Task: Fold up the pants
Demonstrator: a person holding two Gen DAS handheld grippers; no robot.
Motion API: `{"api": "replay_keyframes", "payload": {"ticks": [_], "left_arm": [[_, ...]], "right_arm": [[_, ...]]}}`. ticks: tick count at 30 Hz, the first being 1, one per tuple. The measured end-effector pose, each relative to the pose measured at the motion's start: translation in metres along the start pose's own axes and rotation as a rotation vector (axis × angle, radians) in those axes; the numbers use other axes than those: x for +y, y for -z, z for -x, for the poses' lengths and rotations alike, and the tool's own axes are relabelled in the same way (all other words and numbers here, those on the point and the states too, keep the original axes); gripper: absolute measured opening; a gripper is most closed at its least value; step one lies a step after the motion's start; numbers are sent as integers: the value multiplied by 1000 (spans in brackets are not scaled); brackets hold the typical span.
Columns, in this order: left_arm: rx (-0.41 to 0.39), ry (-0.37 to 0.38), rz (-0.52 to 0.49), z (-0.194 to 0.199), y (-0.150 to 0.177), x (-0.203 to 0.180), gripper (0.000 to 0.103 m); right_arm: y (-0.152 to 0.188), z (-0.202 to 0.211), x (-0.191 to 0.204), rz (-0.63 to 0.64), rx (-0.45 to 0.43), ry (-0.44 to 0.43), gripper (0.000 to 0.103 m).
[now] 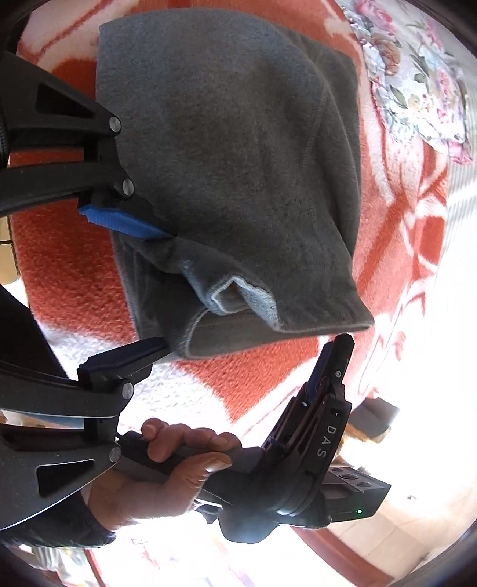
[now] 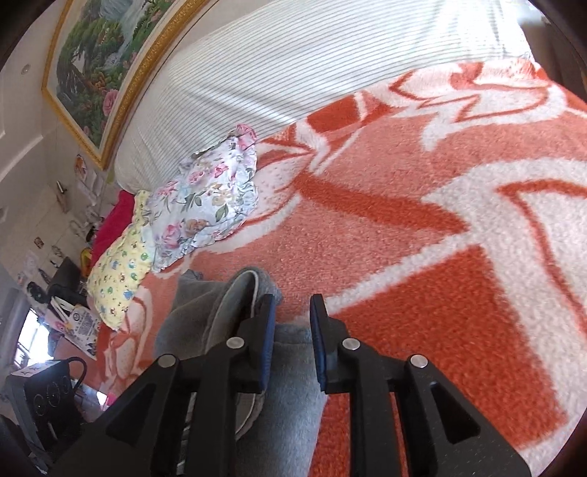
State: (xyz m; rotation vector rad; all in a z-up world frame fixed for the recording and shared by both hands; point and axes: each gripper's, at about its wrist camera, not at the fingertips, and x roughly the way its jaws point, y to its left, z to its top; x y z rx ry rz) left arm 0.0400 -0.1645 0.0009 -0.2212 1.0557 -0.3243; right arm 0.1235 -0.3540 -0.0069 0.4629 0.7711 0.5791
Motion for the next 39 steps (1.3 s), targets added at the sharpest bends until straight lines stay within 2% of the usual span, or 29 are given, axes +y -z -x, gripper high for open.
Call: {"api": "replay_keyframes", "payload": {"ticks": [4, 10, 13, 17, 22, 27, 32, 35, 39], "left_arm": [[-26, 18, 4, 21, 5, 12, 57], [-68, -8, 78, 51, 5, 57, 60], [-76, -46, 115, 58, 4, 78, 60], [-67, -38, 122, 57, -2, 89, 60], [-75, -16, 24, 61, -9, 77, 61], [-95, -87, -128, 59, -59, 84, 62], [-17, -132, -289, 30, -103, 81, 62], [46, -146, -365, 4, -117, 71, 62], [107, -101, -473, -24, -126, 48, 62]], "right_arm": [[-3, 20, 19, 37, -32, 27, 28], [-5, 34, 67, 129, -51, -7, 41], [-2, 31, 86, 160, -37, -25, 44], [-2, 19, 102, 210, 7, 27, 49], [-6, 11, 102, 194, 60, 89, 50], [22, 30, 113, 181, 44, 76, 50], [58, 37, 128, 177, 47, 83, 50], [72, 28, 136, 217, 71, 137, 50], [83, 11, 136, 256, 108, 202, 50]]}}
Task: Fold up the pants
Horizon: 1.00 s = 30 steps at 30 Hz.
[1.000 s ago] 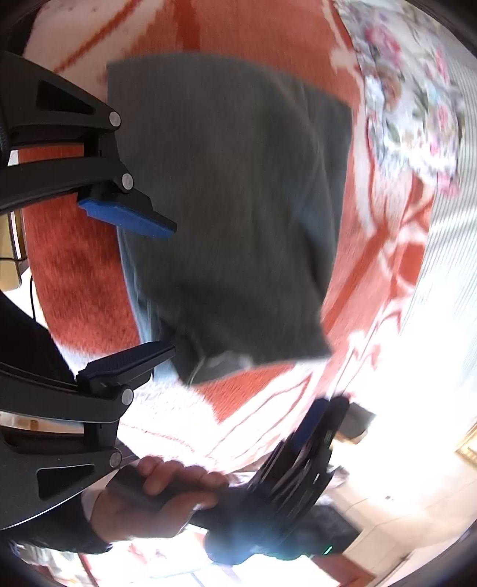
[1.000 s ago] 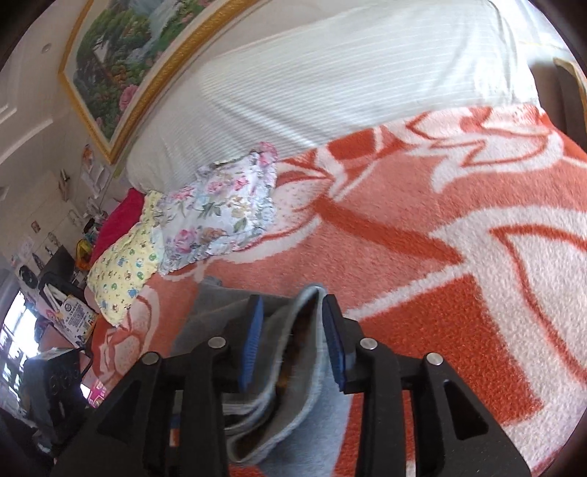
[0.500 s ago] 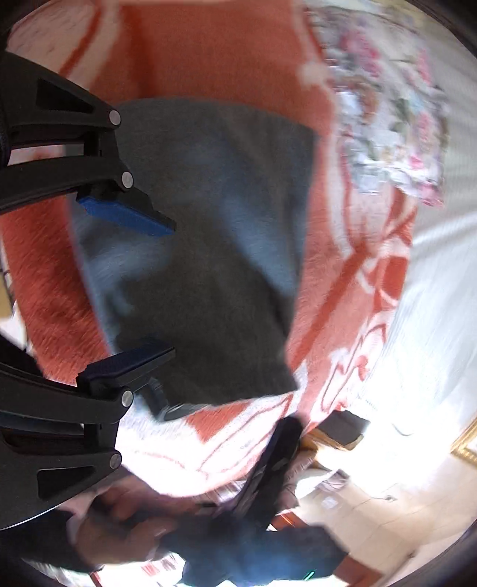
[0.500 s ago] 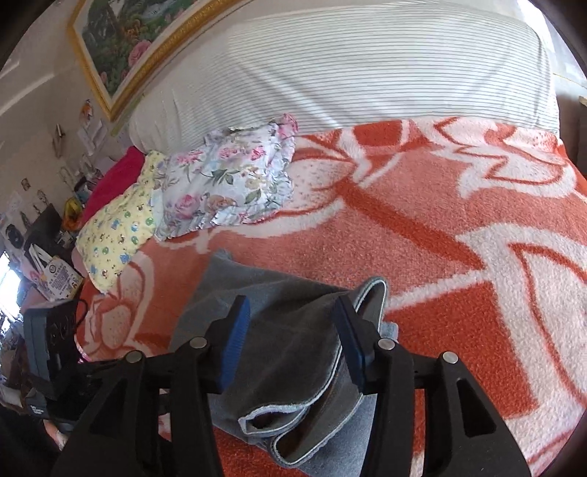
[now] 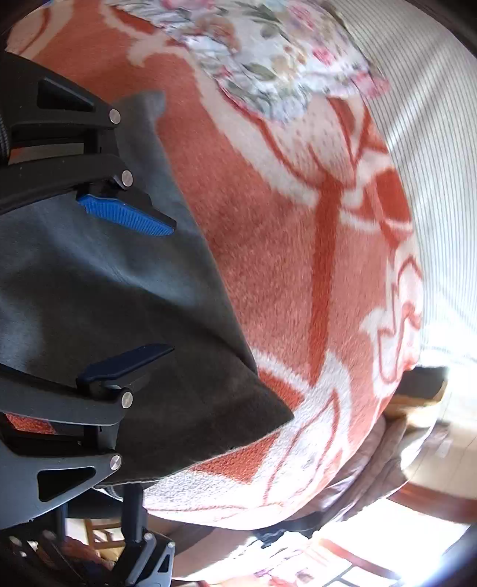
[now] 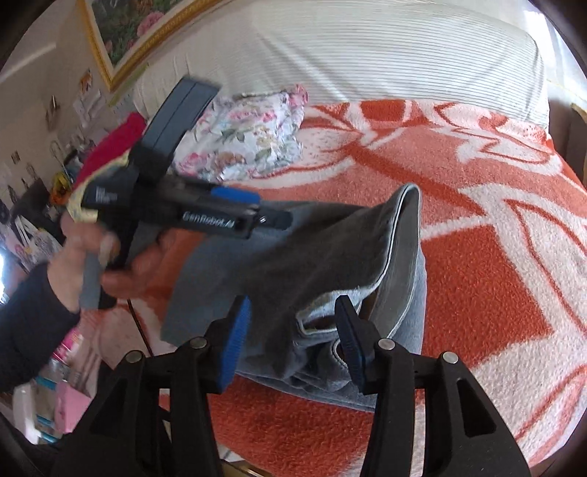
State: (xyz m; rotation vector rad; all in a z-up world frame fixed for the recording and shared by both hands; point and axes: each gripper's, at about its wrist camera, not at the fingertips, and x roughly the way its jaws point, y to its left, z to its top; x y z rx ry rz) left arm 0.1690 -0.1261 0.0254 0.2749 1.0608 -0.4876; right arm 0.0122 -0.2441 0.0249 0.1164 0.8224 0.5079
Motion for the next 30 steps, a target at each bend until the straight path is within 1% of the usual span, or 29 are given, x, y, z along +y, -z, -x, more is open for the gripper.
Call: {"api": "replay_keyframes", "payload": {"ticks": [3, 5, 6, 7, 8, 9, 10, 11, 13, 14, 16, 18, 20, 21, 22, 24, 27, 28, 29, 30], "left_arm": [[22, 23, -71, -15, -14, -17, 62], [43, 43, -113, -26, -23, -29, 62], [54, 54, -133, -32, -27, -36, 62], [62, 58, -146, -36, -30, -40, 62], [73, 61, -157, -42, -33, -45, 62], [85, 69, -165, -48, -36, -51, 62], [95, 70, -172, -55, -39, -56, 61], [101, 65, -178, -59, -41, -60, 59], [117, 65, -200, -68, -46, -73, 47], [122, 59, -209, -71, -49, -78, 45], [129, 59, -233, -73, -55, -88, 33], [118, 53, -243, -76, -60, -94, 35], [126, 32, -243, -88, -59, -96, 37], [133, 19, -227, -98, -57, -94, 39], [125, 21, -210, -100, -55, -93, 41], [102, 45, -165, -96, -53, -85, 42], [91, 72, -102, -80, -52, -68, 44], [75, 81, -82, -71, -50, -61, 47], [63, 86, -65, -63, -48, -55, 49], [46, 91, -40, -53, -44, -47, 54]], "right_arm": [[6, -8, -6, -24, 8, -16, 49], [8, -11, -10, -27, 7, -10, 42], [10, -14, -14, -38, 13, -9, 42], [12, -15, -17, -48, 14, -8, 36], [14, -15, -21, -56, 14, 0, 23], [17, -16, -27, -69, 18, 0, 21], [19, -15, -32, -82, 18, -8, 17], [23, -14, -36, -92, 14, -9, 11], [29, -9, -44, -91, 9, 10, 8], [32, -6, -48, -94, 9, 14, 7], [34, 7, -59, -121, -9, 18, 7], [37, 14, -71, -139, -15, 28, 7], [44, 10, -81, -166, -3, 27, 7], [49, 2, -88, -196, 15, 11, 7], [51, -4, -91, -212, 27, 6, 7], [56, -10, -92, -235, 34, -1, 7], [53, -2, -91, -256, 9, -17, 14], [51, 1, -90, -256, 4, -17, 18], [49, 5, -89, -252, -7, -18, 26], [47, 9, -87, -246, -18, -22, 30]]}}
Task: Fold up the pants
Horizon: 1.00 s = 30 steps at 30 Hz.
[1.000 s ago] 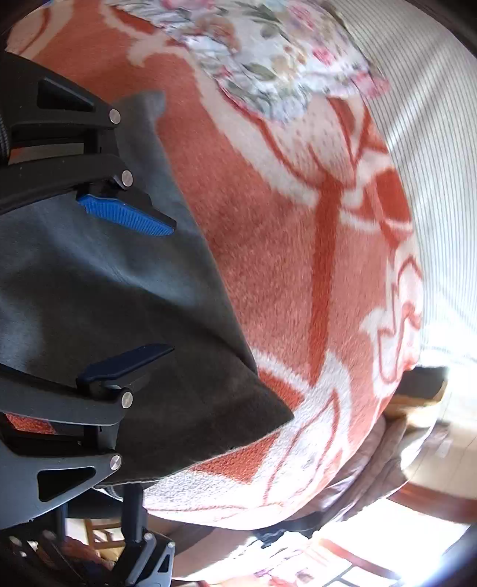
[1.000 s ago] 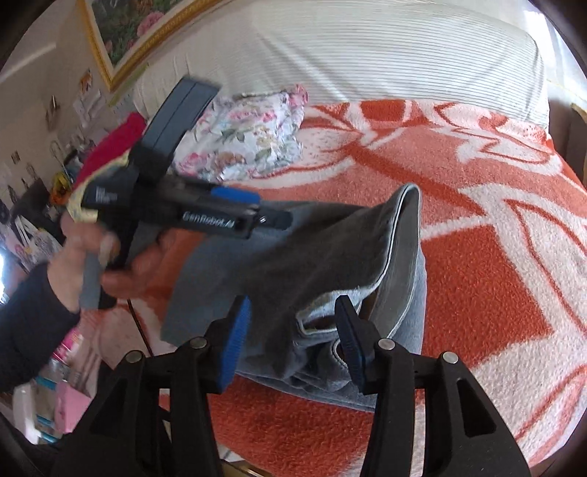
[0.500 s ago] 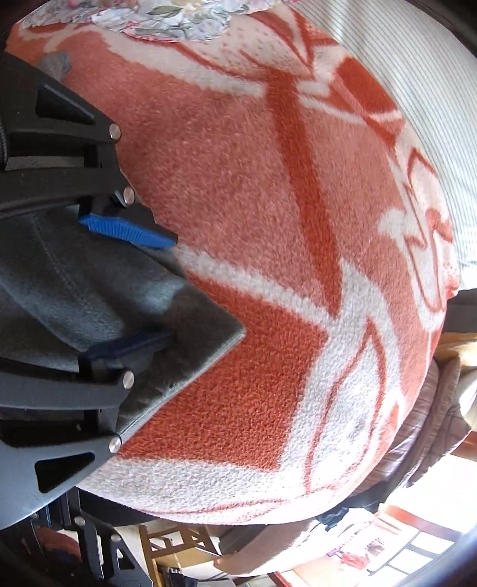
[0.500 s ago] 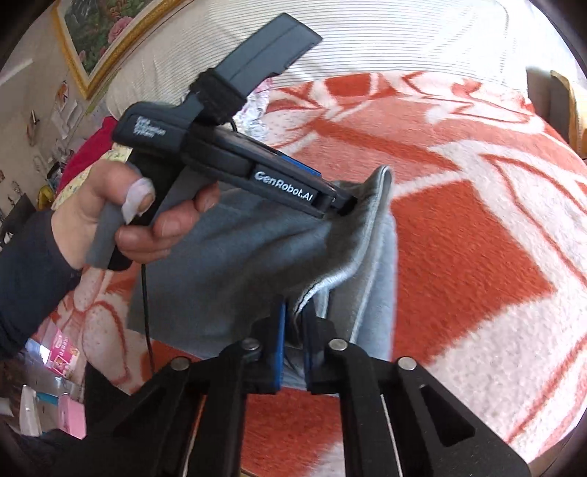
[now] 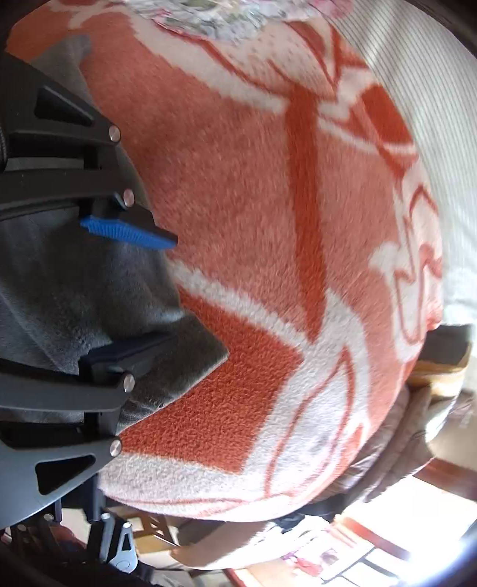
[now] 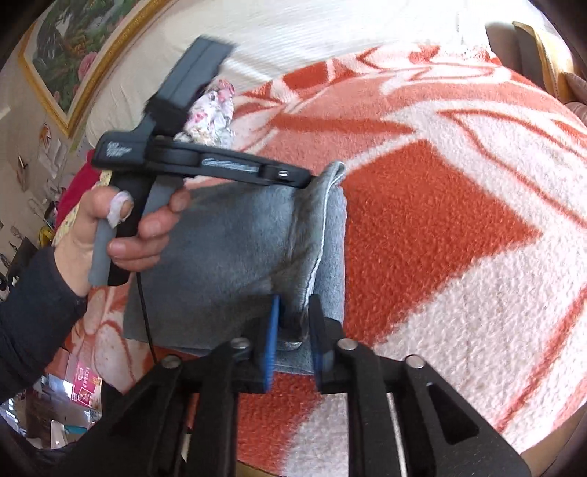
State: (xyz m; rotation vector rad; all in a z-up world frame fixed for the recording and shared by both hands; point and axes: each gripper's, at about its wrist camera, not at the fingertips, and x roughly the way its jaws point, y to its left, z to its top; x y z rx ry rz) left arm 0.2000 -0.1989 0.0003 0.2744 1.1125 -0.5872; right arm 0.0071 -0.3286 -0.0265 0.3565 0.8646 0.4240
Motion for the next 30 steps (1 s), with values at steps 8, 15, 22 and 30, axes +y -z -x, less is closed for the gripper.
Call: {"api": "replay_keyframes", "payload": {"ticks": [8, 15, 22, 30], "left_arm": [[-107, 4, 129, 67, 49, 29, 59], [-151, -22, 141, 89, 48, 25, 60], [-175, -51, 277, 106, 83, 60, 62], [-116, -121, 573, 100, 180, 140, 71]], "right_arm": [[-10, 10, 18, 13, -64, -13, 55], [-23, -6, 45, 69, -72, 54, 65], [-30, -20, 42, 78, -49, 94, 84], [-33, -50, 11, -57, 5, 45, 84]]}}
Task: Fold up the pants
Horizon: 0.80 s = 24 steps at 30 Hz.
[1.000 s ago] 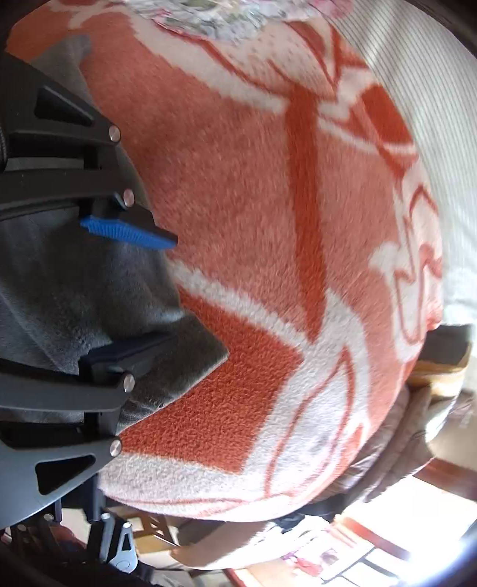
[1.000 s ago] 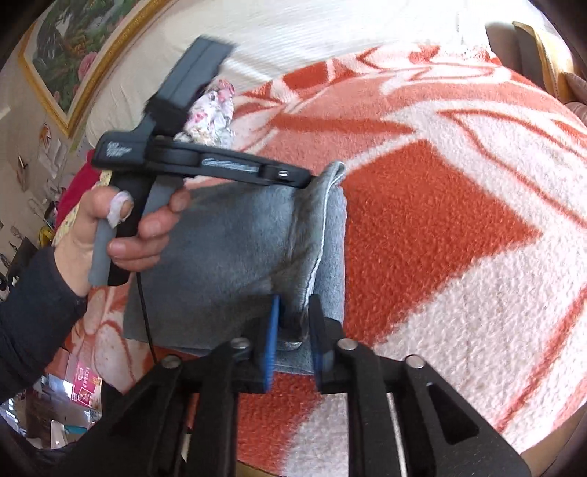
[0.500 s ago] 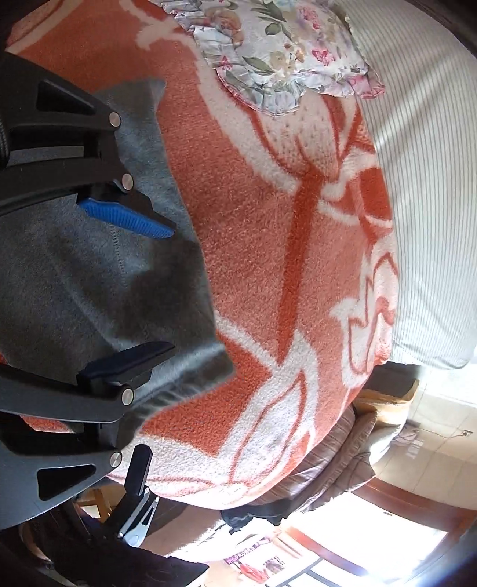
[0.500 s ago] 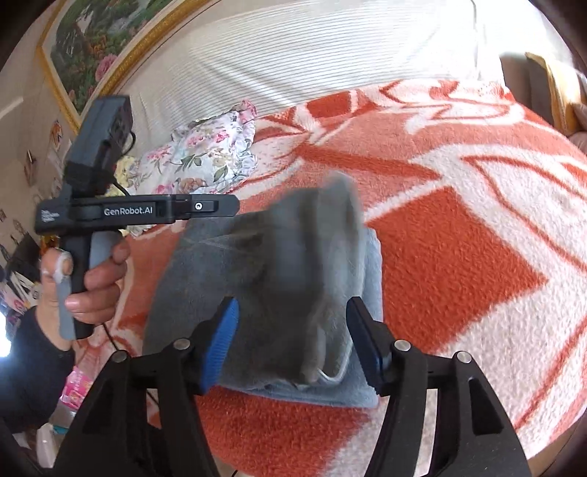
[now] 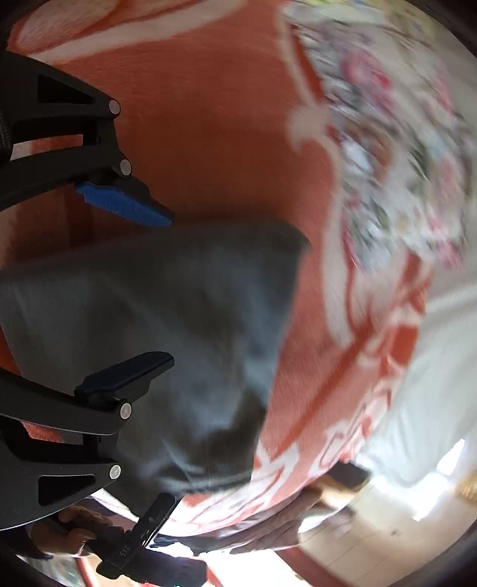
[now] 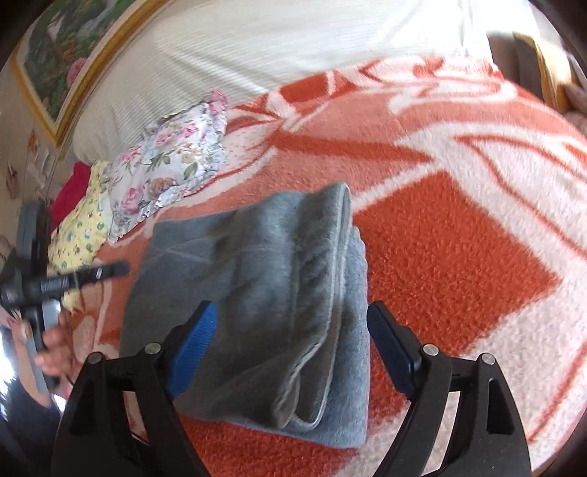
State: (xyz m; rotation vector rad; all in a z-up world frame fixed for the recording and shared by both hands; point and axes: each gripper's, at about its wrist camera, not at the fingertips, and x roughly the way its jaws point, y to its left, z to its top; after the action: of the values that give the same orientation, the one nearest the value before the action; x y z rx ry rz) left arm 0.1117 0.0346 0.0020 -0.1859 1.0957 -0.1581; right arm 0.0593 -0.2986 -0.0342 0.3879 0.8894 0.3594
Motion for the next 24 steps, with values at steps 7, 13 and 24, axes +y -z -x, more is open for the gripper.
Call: {"api": "replay_keyframes", "payload": {"ticks": [7, 13, 24], "left_arm": [[96, 106, 122, -32, 25, 27, 73], [105, 100, 85, -48, 24, 6, 79], [40, 124, 90, -42, 27, -7, 37]], "right_arm": [[13, -20, -12, -75, 58, -74, 86], [6, -29, -31, -178, 41, -168, 86], [5, -31, -31, -156, 13, -215, 59]]}}
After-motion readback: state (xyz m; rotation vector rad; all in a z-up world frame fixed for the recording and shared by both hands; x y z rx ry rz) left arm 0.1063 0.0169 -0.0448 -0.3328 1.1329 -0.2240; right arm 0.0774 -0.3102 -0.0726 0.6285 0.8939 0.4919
